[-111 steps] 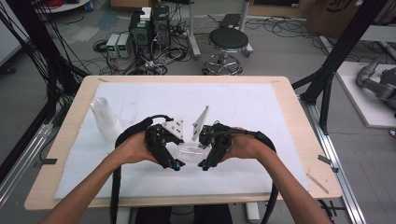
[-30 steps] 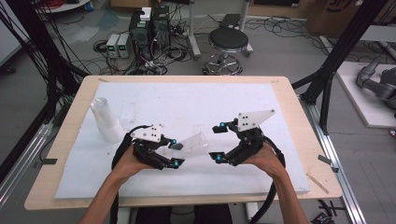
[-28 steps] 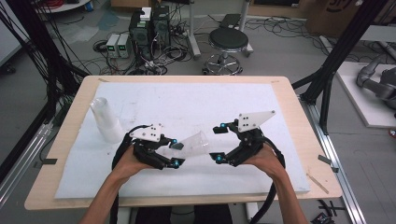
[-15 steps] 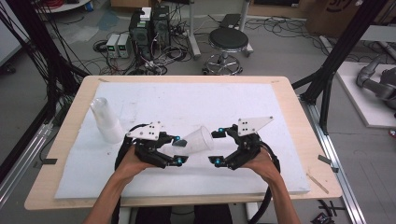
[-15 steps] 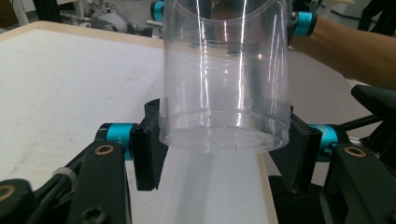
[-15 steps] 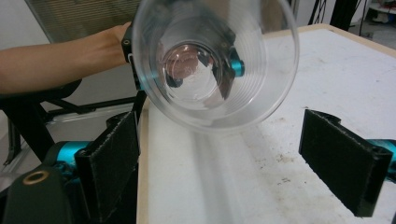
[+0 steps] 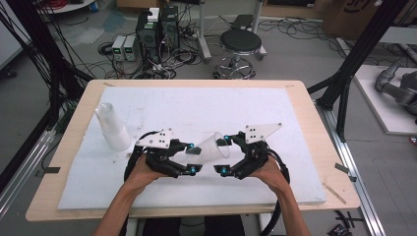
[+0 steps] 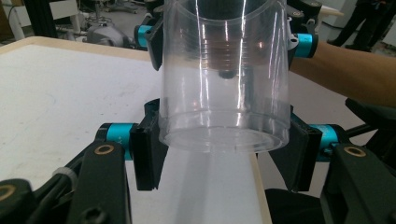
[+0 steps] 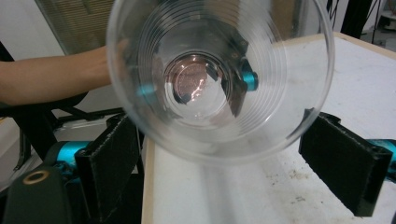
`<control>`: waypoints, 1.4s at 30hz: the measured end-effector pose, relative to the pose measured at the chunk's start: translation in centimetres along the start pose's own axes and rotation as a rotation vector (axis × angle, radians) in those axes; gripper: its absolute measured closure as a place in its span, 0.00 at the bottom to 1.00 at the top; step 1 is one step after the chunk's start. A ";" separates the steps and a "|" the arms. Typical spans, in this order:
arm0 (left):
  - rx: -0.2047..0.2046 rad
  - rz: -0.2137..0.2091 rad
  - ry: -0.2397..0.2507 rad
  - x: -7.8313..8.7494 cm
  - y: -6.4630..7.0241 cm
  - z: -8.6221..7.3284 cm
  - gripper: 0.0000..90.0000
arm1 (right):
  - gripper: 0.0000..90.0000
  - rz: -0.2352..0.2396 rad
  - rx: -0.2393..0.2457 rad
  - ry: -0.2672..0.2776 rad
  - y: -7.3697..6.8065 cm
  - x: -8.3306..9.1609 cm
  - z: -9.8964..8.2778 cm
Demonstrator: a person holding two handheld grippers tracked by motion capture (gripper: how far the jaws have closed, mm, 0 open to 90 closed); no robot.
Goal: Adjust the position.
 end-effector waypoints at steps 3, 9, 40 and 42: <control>0.000 -0.003 0.004 -0.2 0.1 -0.3 0.47 | 0.14 0.007 0.002 0.008 0.0 -0.2 0.0; 0.008 -0.013 0.048 -0.8 0.2 -0.9 0.47 | 0.14 0.023 -0.006 0.017 -0.1 -0.3 0.2; -0.003 -0.033 0.041 -1.5 0.4 -1.0 0.47 | 0.34 0.111 0.003 0.091 -0.5 -0.3 0.8; 0.001 -0.031 0.041 -1.5 0.4 -1.0 0.46 | 0.35 0.110 0.002 0.094 -0.4 -0.3 0.8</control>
Point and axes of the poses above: each handheld gripper's, and its own axes: x roughly backward along the jaws, z roughly out of its top, y roughly to its right, the point moved 5 cm from there along -x, roughly forward along the jaws, and after that the axes turned 1 degree about -z, right-handed, at the moved point
